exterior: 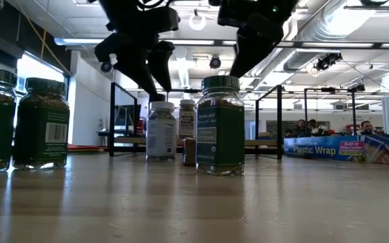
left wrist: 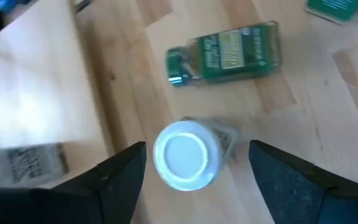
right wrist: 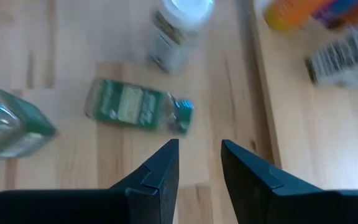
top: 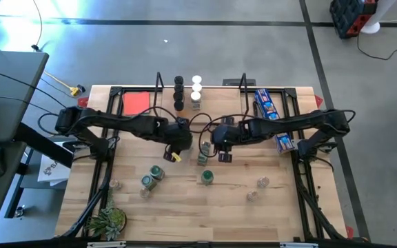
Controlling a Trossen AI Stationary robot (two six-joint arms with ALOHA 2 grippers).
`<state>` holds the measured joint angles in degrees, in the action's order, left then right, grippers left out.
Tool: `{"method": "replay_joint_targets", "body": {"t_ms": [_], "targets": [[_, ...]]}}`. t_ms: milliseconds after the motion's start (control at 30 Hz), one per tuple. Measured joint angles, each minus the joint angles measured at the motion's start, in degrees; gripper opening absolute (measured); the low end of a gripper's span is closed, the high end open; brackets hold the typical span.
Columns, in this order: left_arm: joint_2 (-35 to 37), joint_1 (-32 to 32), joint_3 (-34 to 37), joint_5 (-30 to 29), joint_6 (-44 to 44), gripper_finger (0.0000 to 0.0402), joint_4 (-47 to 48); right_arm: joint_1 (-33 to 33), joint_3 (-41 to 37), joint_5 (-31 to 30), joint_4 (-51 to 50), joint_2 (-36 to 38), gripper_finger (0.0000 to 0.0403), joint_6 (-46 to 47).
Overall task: Shelf spices
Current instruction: Put the white seasoning bottle on the shelf aligned with the other white seasoning bottles
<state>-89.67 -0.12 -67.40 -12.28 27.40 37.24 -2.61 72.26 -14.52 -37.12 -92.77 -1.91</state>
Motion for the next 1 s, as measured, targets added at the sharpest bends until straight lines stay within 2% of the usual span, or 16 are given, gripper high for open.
{"method": "replay_joint_targets", "body": {"t_ms": [133,200,300,400,500,733,867,1000], "targets": [[0.46,-1.08,-1.46,-2.91,-5.83,0.0285,4.83,0.95,-0.01,5.96,5.41,-2.92,0.0114,-7.85],[0.73,-2.13,-1.46,-3.61,-11.55,0.0283,7.50,1.96,-0.01,8.93,8.80,-5.06,0.0114,-10.95],[1.09,-3.53,0.25,-3.90,-22.70,0.0277,9.07,4.18,-0.01,9.70,13.63,-8.61,0.0114,-11.88],[0.96,-4.67,5.31,-7.02,-30.14,0.0268,6.72,6.31,-0.01,10.17,17.72,-12.31,0.0114,-10.00],[0.94,-4.85,11.03,-13.20,-34.83,0.0260,-0.93,7.55,-0.01,11.67,21.61,-15.35,0.0114,-9.70],[0.92,-2.92,18.00,-18.47,-35.69,0.0255,-18.82,7.10,-0.01,13.32,25.99,-18.48,0.0114,-9.48],[0.92,-2.24,17.58,-21.53,-34.34,0.0255,-18.50,5.36,-0.01,17.65,26.98,-18.48,0.0114,-9.51],[2.13,-2.32,16.99,-25.59,-35.03,0.0255,-15.13,3.43,-0.01,18.91,24.13,-18.35,0.0114,-9.20]]}}
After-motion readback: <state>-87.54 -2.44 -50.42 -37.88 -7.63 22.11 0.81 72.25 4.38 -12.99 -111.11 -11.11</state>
